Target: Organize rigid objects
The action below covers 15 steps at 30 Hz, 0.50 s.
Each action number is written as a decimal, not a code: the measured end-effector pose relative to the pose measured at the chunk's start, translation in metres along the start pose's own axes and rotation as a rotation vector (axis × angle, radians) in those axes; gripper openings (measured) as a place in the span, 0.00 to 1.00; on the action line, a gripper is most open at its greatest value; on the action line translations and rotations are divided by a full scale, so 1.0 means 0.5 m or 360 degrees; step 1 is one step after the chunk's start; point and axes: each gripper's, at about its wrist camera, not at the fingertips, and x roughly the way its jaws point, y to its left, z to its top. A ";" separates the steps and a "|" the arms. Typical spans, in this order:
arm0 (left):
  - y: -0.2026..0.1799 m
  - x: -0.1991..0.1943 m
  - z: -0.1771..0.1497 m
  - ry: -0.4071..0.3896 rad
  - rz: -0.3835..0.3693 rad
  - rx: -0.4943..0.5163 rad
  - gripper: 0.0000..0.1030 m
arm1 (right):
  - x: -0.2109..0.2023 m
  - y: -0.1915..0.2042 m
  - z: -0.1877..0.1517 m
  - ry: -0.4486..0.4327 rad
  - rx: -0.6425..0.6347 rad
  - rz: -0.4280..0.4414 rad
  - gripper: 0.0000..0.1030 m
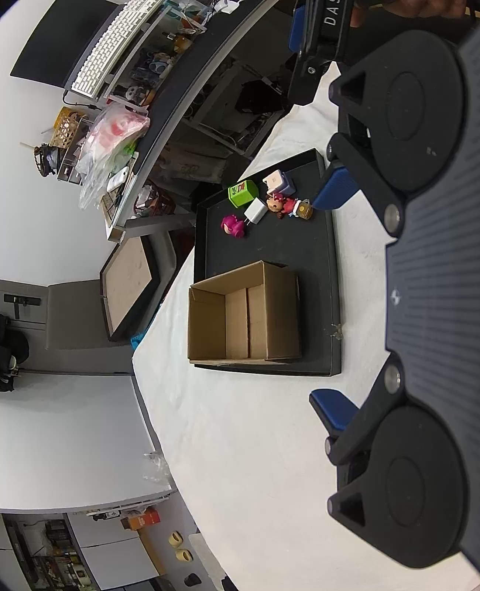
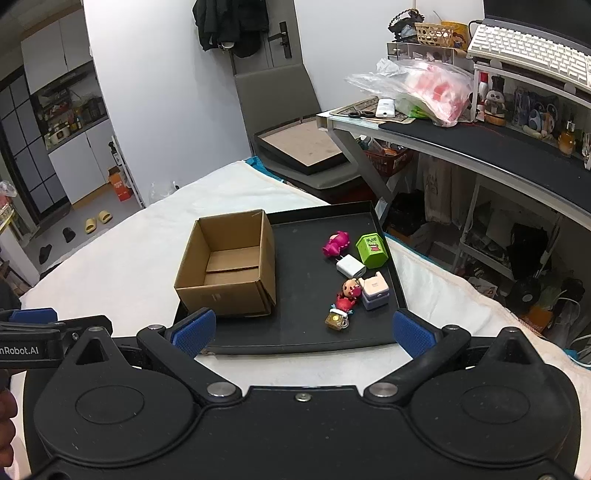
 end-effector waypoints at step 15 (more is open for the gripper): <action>0.001 0.002 0.003 -0.0009 -0.0006 0.0004 1.00 | -0.001 -0.006 -0.002 -0.0006 0.0008 -0.0028 1.00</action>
